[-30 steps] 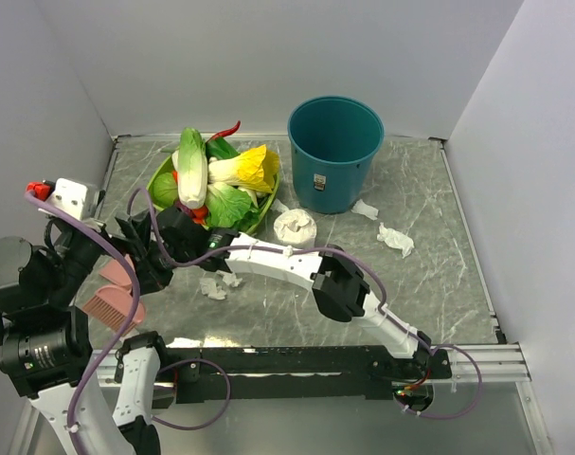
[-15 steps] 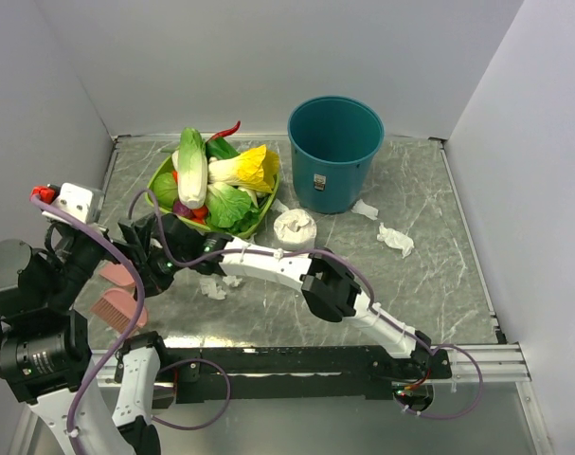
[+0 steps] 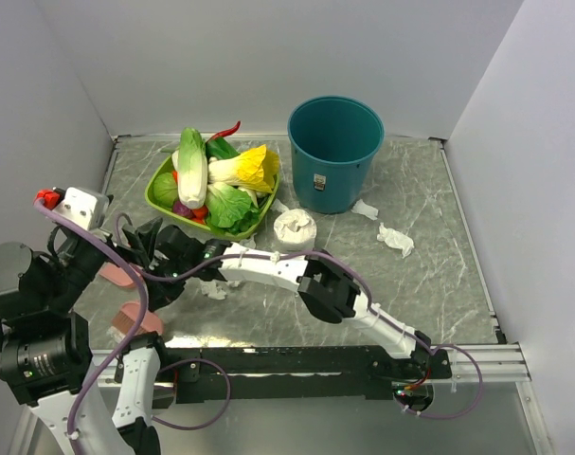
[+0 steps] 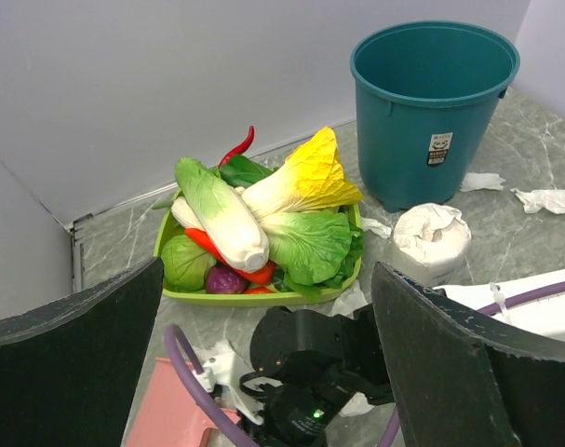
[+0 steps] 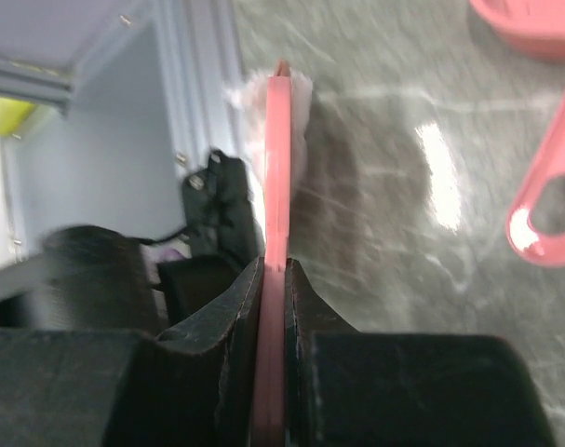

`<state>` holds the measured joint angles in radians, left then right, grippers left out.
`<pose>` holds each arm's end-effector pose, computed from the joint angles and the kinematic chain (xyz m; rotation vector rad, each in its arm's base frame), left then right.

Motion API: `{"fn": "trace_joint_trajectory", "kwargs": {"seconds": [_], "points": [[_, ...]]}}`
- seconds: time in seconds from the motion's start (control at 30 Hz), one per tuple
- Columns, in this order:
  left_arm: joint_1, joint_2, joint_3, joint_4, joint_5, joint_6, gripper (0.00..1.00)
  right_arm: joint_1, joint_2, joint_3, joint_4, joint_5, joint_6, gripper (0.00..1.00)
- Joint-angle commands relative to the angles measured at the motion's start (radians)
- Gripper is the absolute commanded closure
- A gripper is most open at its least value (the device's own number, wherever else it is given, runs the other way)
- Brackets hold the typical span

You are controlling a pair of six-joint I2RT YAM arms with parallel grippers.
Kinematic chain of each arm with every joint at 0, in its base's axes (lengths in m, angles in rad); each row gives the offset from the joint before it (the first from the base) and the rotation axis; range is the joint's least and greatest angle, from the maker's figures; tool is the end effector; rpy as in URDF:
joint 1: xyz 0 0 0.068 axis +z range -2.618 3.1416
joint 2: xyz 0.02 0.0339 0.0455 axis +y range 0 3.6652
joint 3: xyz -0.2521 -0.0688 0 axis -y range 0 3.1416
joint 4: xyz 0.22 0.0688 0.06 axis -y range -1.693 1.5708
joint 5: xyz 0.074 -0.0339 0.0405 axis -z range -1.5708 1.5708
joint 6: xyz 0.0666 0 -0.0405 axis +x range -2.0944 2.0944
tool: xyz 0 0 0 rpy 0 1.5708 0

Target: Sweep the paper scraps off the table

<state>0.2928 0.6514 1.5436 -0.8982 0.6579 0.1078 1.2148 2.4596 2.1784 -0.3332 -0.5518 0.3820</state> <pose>0.0478 -0.0281 0.4745 0.3671 1.5359 -0.2045 0.1591 0.5282 0.1936 -1.3327 2.1157 1.4072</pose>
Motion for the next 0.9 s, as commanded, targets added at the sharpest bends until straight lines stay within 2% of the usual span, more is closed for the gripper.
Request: {"fn": "trace_joint_trajectory", "kwargs": {"seconds": [0.0, 0.27, 0.47, 0.57, 0.67, 0.77, 0.87], "points": [[0.000, 0.004, -0.014, 0.051, 0.028, -0.023, 0.04, -0.003, -0.122, -0.127, -0.081, 0.019, -0.100, 1.00], [0.000, -0.006, -0.007, 0.065, 0.006, -0.030, 0.04, -0.055, -0.465, -0.607, -0.075, 0.061, -0.271, 1.00], [0.000, 0.002, 0.007, 0.039, -0.010, -0.019, 0.04, -0.109, -0.715, -0.875, -0.122, 0.107, -0.367, 1.00], [0.000, 0.004, 0.013, 0.035, -0.030, -0.008, 0.04, -0.164, -0.830, -0.952, -0.159, 0.096, -0.420, 1.00], [0.002, 0.005, 0.048, 0.048, -0.076, -0.023, 0.04, -0.233, -0.938, -0.957, -0.168, 0.049, -0.482, 1.00], [0.005, 0.004, 0.082, 0.074, -0.217, -0.085, 0.04, -0.274, -0.990, -0.912, -0.119, -0.008, -0.474, 1.00], [0.009, -0.009, 0.089, 0.082, -0.353, -0.097, 0.04, -0.282, -0.959, -0.814, -0.063, -0.031, -0.474, 1.00]]}}
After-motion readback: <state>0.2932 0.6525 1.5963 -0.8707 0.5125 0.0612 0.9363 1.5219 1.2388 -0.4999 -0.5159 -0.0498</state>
